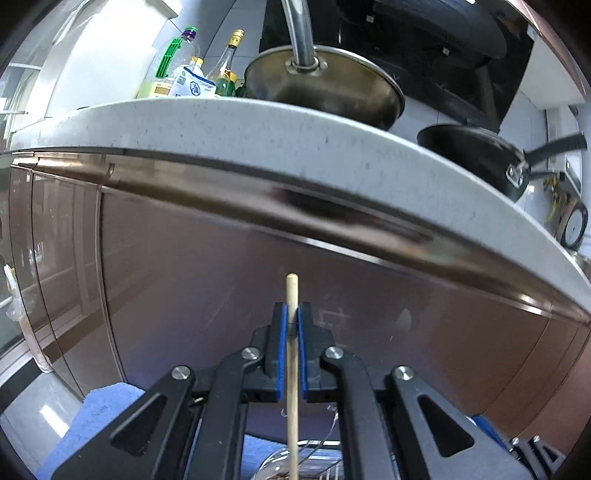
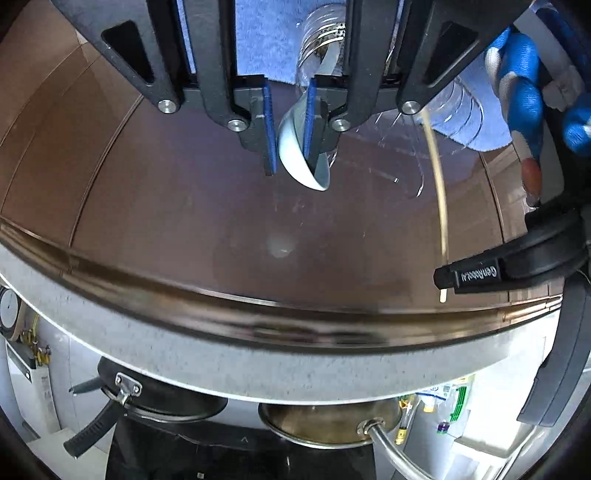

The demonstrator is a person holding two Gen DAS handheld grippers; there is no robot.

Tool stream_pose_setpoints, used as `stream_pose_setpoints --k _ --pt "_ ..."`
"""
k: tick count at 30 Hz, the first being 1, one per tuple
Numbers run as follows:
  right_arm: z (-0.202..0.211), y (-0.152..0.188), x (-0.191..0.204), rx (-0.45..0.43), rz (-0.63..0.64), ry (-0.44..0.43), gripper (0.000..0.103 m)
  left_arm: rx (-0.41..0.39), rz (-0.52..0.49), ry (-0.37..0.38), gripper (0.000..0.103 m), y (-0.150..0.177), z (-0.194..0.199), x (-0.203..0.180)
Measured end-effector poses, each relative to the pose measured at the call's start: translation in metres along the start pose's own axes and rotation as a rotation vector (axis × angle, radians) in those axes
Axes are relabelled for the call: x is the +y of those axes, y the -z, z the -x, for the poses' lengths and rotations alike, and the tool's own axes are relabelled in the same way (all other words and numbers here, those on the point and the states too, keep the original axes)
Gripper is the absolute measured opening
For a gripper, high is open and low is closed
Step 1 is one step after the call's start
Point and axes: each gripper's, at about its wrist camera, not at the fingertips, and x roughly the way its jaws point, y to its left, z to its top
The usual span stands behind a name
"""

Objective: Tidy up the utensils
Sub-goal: 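Carry the chopstick and spoon over the clear holder and drop both in, then open both tools and pull back from the holder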

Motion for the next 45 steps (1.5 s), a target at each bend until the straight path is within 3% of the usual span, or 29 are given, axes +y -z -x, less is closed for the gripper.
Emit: stream_pose_setpoints --k 1,3,5,9,12,20,24,32,36,45 --pt "0.001 0.001 0.000 0.004 -0.001 -0.001 0.017 0.001 -0.007 -0.001 0.007 0.002 0.001 0.000" --pt "0.003 0.004 -0.001 0.009 -0.012 -0.013 0.034 0.003 -0.029 0.001 0.007 0.006 0.007 0.000" --pt "0.011 0.003 -0.002 0.003 -0.025 -0.012 0.045 0.005 -0.046 0.005 0.007 0.007 0.013 0.000" --pt "0.026 -0.002 -0.003 0.002 -0.038 -0.019 0.056 0.016 -0.069 0.007 0.014 0.001 0.031 0.002" --pt "0.043 -0.006 -0.002 -0.006 -0.036 -0.011 0.060 0.015 -0.081 0.000 0.024 -0.003 0.051 0.006" --pt "0.104 -0.011 -0.001 -0.005 -0.044 0.000 0.062 0.044 -0.122 0.000 0.027 -0.011 0.124 0.024" --pt "0.139 -0.006 0.003 0.016 -0.027 0.014 0.066 0.059 -0.125 -0.012 0.038 -0.012 0.160 0.038" --pt "0.206 0.008 0.018 0.016 0.020 0.026 0.068 0.069 -0.138 -0.037 0.039 -0.013 0.232 0.068" --pt "0.239 0.010 0.022 -0.018 0.025 0.047 0.082 0.059 -0.148 -0.050 0.040 -0.012 0.259 0.078" --pt "0.297 0.015 0.027 -0.077 0.016 0.064 0.094 0.047 -0.157 -0.065 0.042 -0.005 0.308 0.095"
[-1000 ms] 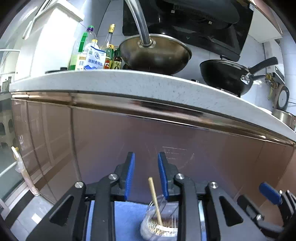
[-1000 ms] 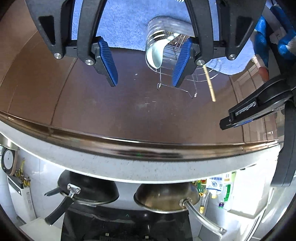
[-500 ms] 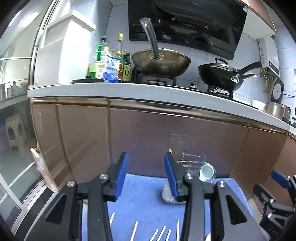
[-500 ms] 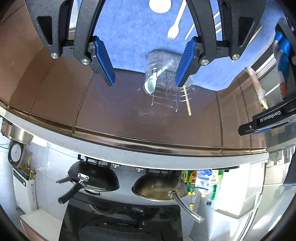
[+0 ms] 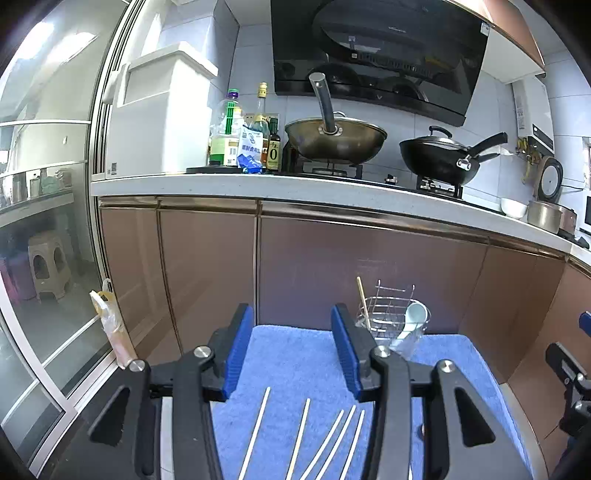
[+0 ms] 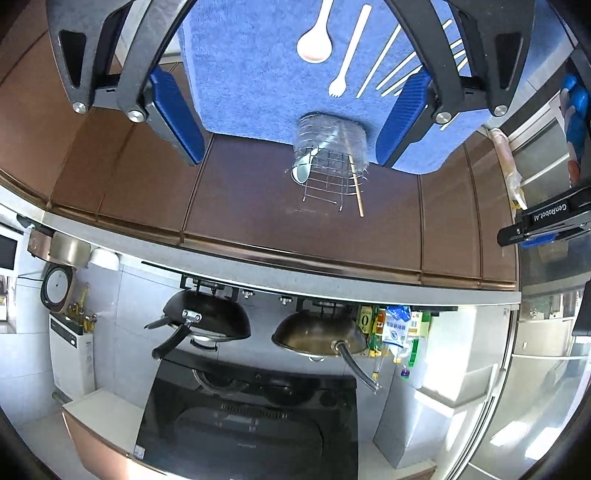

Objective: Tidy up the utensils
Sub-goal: 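Open both tools and pull back from the holder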

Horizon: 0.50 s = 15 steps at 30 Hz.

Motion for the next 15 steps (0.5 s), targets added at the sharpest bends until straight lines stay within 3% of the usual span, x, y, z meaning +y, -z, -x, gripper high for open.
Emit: stream_pose_setpoints --k 3,15 --pt "0.013 0.002 -0.001 -0.009 -0.006 -0.009 0.102 -0.009 0.009 -0.001 0.042 0.004 0.011 0.007" --pt "0.042 0.014 -0.007 -0.042 -0.012 -0.003 0.103 0.002 0.027 0.007 0.042 0.011 0.040 0.018"
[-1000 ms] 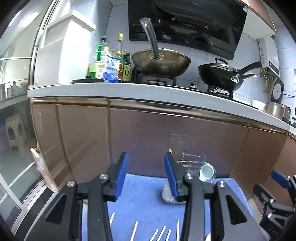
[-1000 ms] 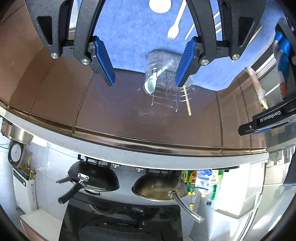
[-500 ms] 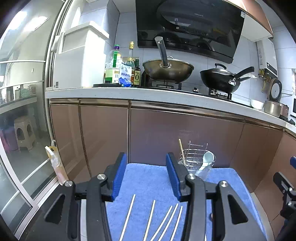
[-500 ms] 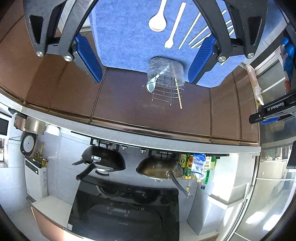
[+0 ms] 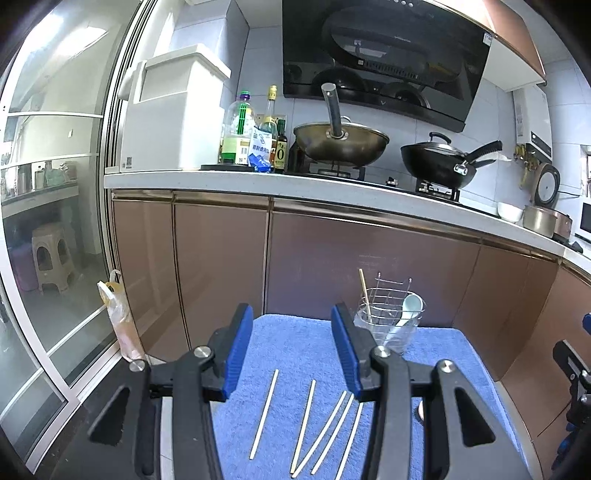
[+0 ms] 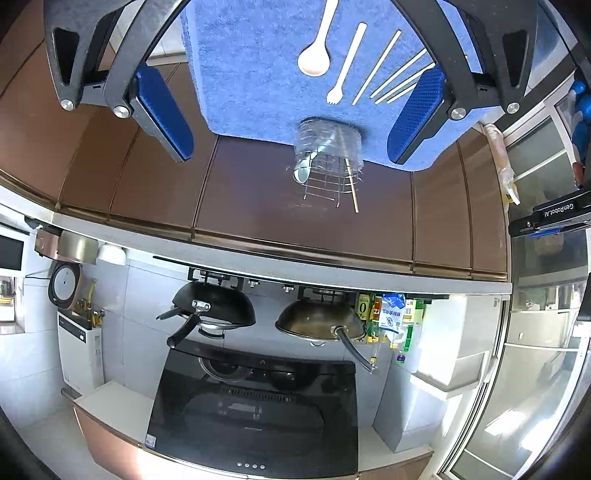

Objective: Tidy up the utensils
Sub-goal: 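Open both tools and pull back from the holder, then grasp another chopstick with the left tool while the right tool grips the pink spoon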

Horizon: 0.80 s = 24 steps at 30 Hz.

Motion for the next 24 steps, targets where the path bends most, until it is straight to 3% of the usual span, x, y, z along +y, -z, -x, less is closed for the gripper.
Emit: stream_pose_setpoints --k 5,15,18,24 --pt "0.004 0.003 -0.004 0.007 -0.005 0.002 0.103 0.020 0.002 0.024 0.042 0.002 0.002 -0.003" --pt "-0.011 0.016 -0.020 0.050 -0.053 -0.052 0.103 0.152 -0.023 0.049 0.043 0.014 -0.030 -0.008" --pt "-0.030 0.026 -0.032 0.146 -0.089 -0.089 0.103 0.239 -0.032 0.090 0.043 0.027 -0.051 -0.009" --pt "-0.078 0.057 -0.054 0.340 -0.155 -0.200 0.103 0.505 -0.053 0.210 0.043 0.066 -0.114 -0.022"
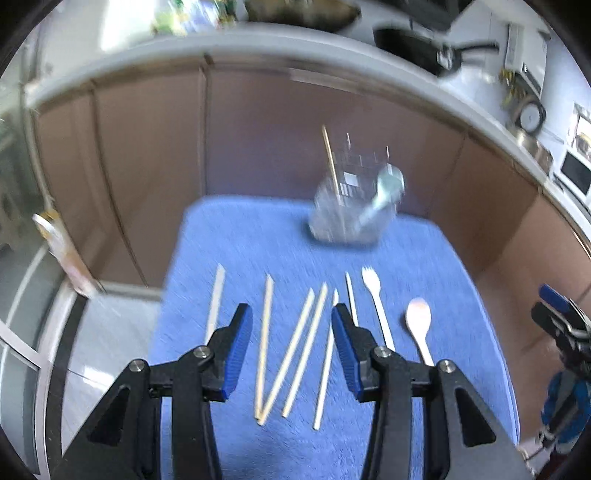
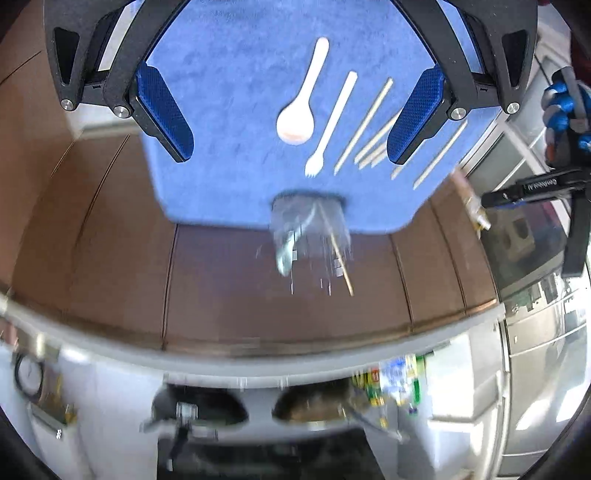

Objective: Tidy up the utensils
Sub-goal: 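Grasp another chopstick with the left tool while the right tool grips the pink spoon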

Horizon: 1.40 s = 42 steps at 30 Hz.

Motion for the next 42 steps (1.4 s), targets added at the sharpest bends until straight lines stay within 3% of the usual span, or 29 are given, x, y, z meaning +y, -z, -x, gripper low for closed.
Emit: stream_pose_setpoints --k 2,5,12,18,28,42 --pt "-0.023 0.004 -0.015 0.070 -0.035 -0.038 0.101 0.091 0.001 0.036 0.043 0.000 -0.028 -0.001" --pt "-0.054 0.008 -0.030 0.156 -0.076 -0.100 0.088 0.194 0.007 0.070 0.042 -0.003 -0.066 -0.004" --pt "-0.135 0.020 -0.050 0.378 -0.123 -0.220 0.060 0.350 -0.029 0.081 0.042 -0.013 -0.129 -0.012" --pt "-0.177 0.024 -0.050 0.470 -0.100 -0.265 0.057 0.422 -0.054 0.086 0.033 -0.022 -0.159 -0.014" --pt "-0.196 0.016 -0.049 0.504 -0.048 -0.283 0.056 0.482 -0.092 0.036 0.022 -0.025 -0.191 -0.017" --pt "-0.234 0.017 -0.044 0.612 0.013 -0.332 0.047 0.552 -0.194 0.005 0.020 -0.029 -0.220 -0.029"
